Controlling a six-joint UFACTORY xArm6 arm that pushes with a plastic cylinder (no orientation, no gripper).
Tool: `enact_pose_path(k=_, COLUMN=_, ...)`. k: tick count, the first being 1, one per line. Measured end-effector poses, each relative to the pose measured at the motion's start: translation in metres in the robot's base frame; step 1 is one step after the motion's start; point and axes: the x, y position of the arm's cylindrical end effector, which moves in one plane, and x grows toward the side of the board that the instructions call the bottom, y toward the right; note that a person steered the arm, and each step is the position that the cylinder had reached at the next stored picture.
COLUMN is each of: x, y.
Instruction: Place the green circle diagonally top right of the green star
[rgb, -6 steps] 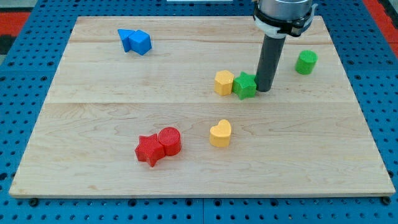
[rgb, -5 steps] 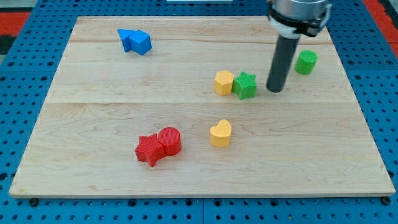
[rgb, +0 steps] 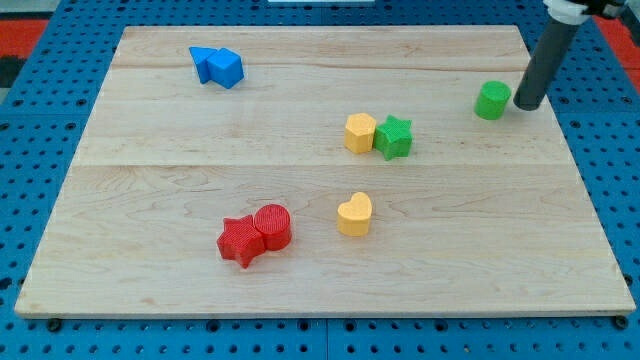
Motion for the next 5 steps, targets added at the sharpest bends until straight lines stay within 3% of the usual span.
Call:
enact_pose_path(k=2, x=-0.013, y=-0.026)
enact_pose_path(k=5, x=0.006, y=-0.024)
